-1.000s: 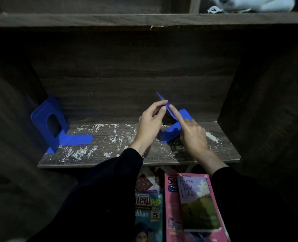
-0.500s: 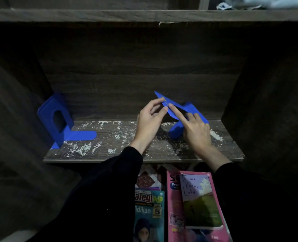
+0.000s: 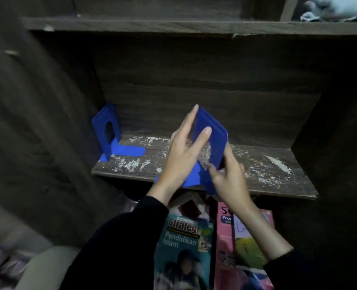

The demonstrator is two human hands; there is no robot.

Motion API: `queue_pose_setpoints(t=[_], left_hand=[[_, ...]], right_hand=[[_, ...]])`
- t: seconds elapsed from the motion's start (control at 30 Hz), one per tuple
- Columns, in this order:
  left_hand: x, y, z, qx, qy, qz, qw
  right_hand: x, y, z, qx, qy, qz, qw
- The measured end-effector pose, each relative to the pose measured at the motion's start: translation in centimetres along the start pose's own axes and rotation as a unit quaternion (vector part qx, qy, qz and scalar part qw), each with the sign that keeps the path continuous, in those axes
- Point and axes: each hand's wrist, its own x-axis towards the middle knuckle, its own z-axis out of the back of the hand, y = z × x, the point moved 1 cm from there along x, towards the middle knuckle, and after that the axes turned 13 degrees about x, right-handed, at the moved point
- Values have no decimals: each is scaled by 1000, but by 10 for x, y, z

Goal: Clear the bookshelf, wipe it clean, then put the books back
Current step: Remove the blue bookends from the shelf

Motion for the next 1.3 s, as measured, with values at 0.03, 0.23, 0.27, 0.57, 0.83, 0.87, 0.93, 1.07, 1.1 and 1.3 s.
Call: queue_pose_setpoints(t=[0.03,0.23,0.27,0.57,0.83,0.87,0.93,1.07,1.1,1.3], left_hand=[[-8,9,13,29,1,31,999],[-69,90,91,15,0,218,976],[-83,107,98,26,-6,235,972],[-180,242,108,41,-84,399,912],[-209,323,99,40,-75,484,871],[-213,331,97,46,-77,491,866],[-219,343,93,38,-87,499,862],[-224,356,89,44,-127,511,849],[-224,360,89,43,-129,515,847],[-220,367,88,58,-147,537,829]], right_hand=[[-10,0,-9,38,31,-11,999],[-54,-27,-80,166,195,-129,958],[-63,-39,-96,150,214,-136,956],[-139,-148,-225,-26,363,-325,873],[-157,-208,-273,-41,337,-384,859],[-159,-212,-276,-18,330,-391,859],[-164,-219,-279,35,312,-423,850],[-165,-218,-278,129,254,-504,816],[-164,-218,-278,136,242,-516,811],[-162,-222,-278,71,254,-494,828]])
